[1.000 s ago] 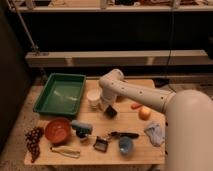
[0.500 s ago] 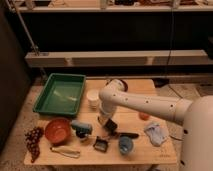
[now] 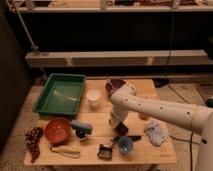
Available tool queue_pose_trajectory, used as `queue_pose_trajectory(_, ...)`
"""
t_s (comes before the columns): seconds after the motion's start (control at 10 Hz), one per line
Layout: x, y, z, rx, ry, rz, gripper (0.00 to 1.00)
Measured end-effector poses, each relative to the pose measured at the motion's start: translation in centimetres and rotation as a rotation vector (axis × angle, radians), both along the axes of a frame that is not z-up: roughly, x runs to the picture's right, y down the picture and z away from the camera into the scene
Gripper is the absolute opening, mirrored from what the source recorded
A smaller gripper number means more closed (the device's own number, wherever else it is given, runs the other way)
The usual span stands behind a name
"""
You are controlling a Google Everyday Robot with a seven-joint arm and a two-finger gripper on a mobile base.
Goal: Wipe table surface with eraser
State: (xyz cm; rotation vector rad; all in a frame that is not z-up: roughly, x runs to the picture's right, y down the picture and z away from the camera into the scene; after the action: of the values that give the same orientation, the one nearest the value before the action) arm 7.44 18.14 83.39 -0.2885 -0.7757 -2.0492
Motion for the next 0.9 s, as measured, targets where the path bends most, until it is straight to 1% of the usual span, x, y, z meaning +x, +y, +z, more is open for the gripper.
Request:
queue_pose_trajectory(0.1,1.0,-1.4,0.8,0.016,0.025,0.015,0.0)
queue_pose_trajectory(0.2,1.9,-2.6,1.9,0.023,0.053,0.02,0.0)
queue_pose_trajectory(0.3,1.9,-4.1,3.4,0.032,0.065,0.034,0.0)
queue_pose_trajectory(0.4,1.8,-4.8,4.2,0.033,0.072,0.038,0.0)
queue_pose_trajectory(0.5,1.7,-6.1,6.1,0.036,0.087,0.049,0.0)
queue_pose_trajectory(0.6,1.0,-6.8,7.1,0.035,0.087,0.052,0.0)
queue_pose_trajectory(0.7,0.0,-7.3,7.7,0.037,0.08,0.054,0.0)
queue_pose_trajectory(0.8,-2.5,-7.7,8.1,0.041,0.055,0.046,0.0)
queue_pose_trajectory(0.9,-4.0,-7.8,8.1,0.042,0.038,0.041,0.0)
